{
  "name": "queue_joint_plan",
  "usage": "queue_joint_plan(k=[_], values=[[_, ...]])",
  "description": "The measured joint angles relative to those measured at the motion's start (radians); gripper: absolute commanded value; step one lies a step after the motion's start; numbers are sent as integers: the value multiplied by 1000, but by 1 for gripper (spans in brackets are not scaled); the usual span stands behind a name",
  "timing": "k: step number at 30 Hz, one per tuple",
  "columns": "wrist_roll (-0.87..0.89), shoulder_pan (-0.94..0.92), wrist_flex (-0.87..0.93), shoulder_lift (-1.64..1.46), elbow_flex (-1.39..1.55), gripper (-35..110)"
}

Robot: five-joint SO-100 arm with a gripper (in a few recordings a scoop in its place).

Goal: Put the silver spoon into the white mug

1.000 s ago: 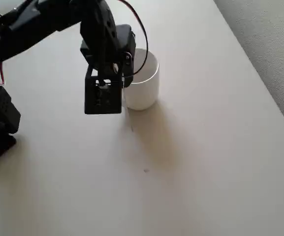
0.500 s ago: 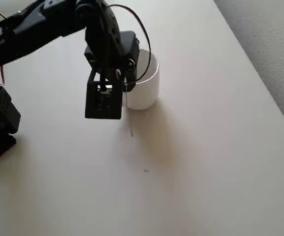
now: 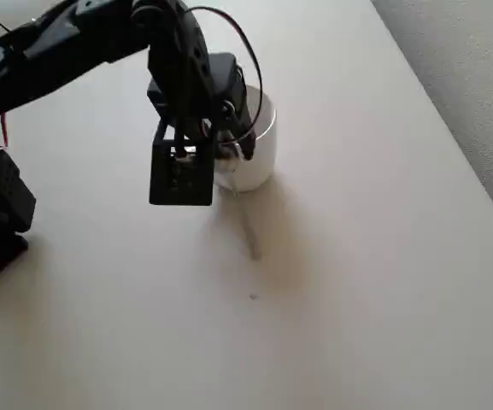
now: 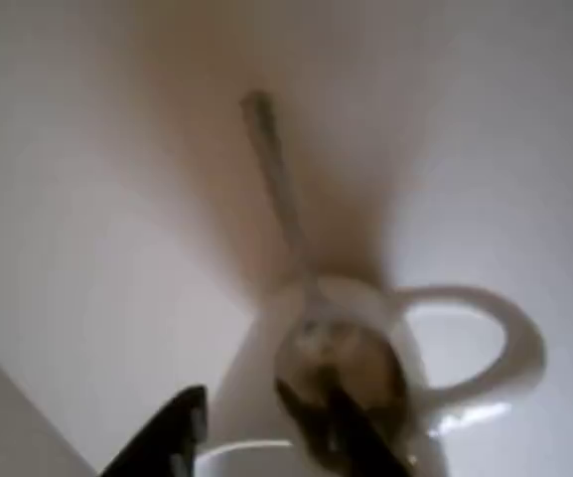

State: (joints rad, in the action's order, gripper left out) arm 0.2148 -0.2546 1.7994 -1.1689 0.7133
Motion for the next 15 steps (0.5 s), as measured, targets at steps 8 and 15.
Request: queue_joint_plan(k=[8,15], values=[[-31,-9,28,0,0,17],[-170,-58,34,28,0,17]])
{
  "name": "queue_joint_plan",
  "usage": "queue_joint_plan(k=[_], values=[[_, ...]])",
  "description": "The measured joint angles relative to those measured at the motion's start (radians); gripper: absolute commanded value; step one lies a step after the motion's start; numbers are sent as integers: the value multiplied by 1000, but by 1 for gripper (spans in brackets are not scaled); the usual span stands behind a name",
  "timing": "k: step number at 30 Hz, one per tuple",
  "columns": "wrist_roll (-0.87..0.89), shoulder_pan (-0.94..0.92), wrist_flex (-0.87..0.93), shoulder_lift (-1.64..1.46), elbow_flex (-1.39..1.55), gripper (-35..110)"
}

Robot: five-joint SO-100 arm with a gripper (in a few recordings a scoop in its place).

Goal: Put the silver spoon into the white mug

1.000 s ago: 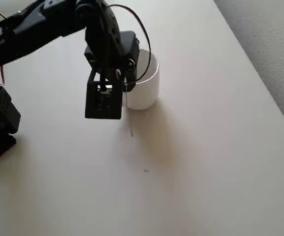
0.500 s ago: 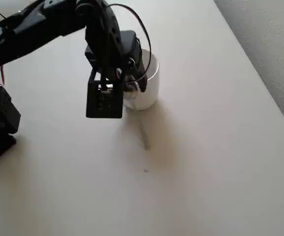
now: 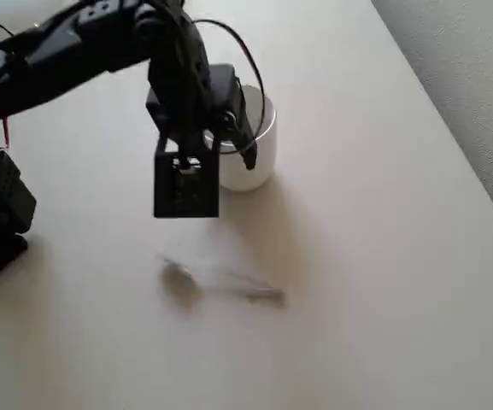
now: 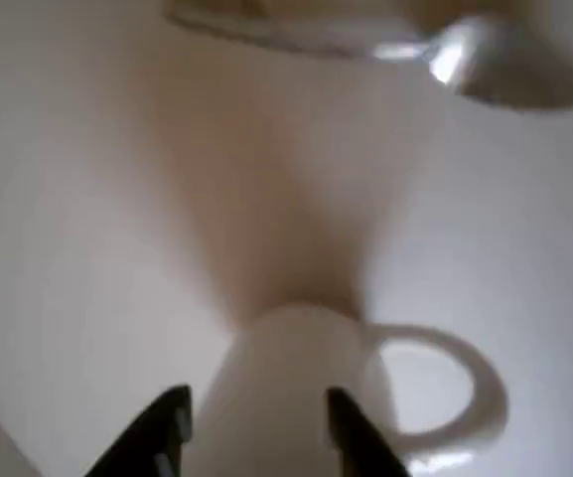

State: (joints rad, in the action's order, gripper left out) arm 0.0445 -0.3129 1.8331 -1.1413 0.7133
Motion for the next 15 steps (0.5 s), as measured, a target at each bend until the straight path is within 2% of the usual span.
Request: queue_joint_plan(k=[2,5,10,15], values=[[-41,-20,2,25,0,16],[-121,-55,0,101,0,-1],[-146,-98,8,172,32,-2],[-110,-126,3,103,104,-2]])
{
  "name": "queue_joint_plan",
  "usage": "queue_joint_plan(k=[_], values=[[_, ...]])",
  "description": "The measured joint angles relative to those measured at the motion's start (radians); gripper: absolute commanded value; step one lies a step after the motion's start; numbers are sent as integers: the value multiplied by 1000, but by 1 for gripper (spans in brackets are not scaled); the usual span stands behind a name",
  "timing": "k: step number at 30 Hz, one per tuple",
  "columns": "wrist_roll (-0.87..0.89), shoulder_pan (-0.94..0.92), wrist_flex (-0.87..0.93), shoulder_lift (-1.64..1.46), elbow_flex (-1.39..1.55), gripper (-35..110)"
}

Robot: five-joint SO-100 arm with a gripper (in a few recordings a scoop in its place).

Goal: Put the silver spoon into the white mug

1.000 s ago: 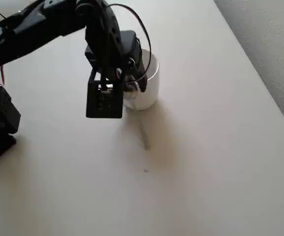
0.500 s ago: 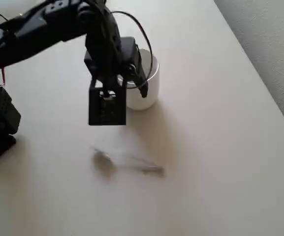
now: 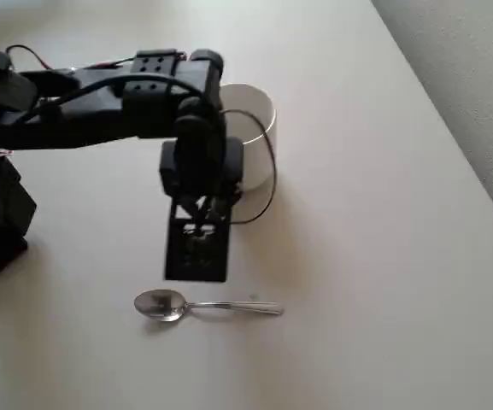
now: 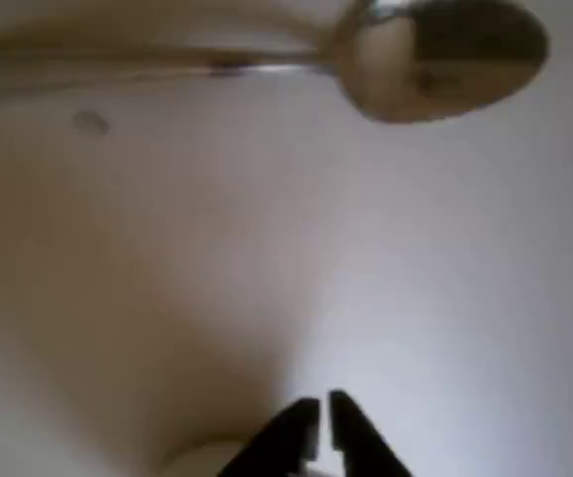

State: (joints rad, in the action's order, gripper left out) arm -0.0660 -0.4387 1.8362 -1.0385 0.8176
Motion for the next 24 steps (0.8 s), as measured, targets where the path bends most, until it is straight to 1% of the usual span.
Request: queue_joint_plan(k=[2,4,5,8,13,19,21,23,24], values=[[18,-20,-25,-80,2,-1],[34,-51,-38,-141,0,13],[38,-67,-41,-158,0,17],[87,-135,-54,-158,0,18],[219,-262,-87,-69,2,18],[364,-259,-91,83,2,18],[391,-245,-91,112,2,21],[413,-229,-91,132,0,28],[430,-222,-91,149,0,29]])
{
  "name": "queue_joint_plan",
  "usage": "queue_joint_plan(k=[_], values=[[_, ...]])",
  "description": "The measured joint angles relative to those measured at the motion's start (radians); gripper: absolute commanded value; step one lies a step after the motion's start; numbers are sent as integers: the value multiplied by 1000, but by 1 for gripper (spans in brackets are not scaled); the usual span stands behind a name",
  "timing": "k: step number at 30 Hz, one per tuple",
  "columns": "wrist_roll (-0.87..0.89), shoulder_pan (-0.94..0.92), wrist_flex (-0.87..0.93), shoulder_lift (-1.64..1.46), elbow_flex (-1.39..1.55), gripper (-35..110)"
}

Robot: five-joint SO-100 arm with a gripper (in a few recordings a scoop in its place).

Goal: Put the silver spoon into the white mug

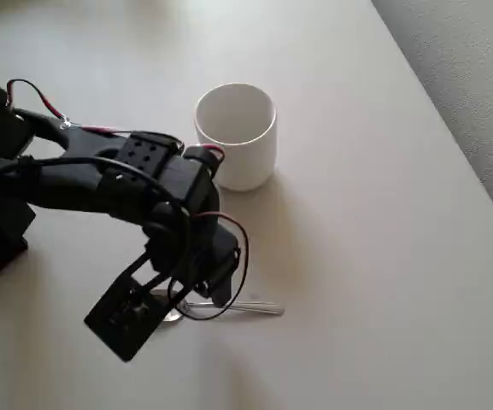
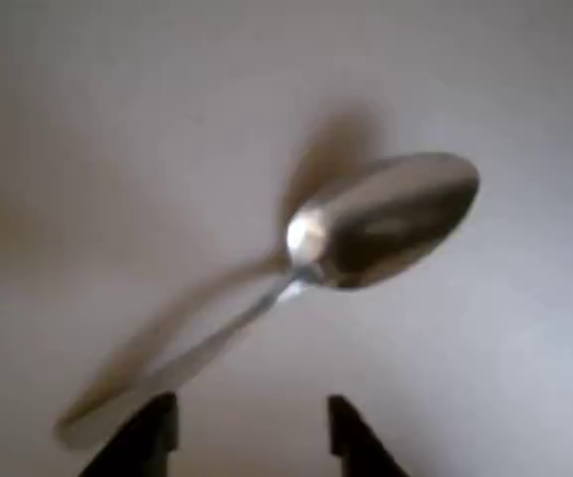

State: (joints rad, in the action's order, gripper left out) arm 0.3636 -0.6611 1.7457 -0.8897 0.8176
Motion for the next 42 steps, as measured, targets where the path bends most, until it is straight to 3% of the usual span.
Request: queue_joint_plan(k=[8,11,13,20,34,42], values=[[86,-15,0,95,-11,28],[94,-25,0,123,-44,18],[94,-32,6,152,-84,4],[74,-63,51,256,-252,-2],[-35,-26,87,273,-272,-2],[-66,-25,87,109,-270,-2]])
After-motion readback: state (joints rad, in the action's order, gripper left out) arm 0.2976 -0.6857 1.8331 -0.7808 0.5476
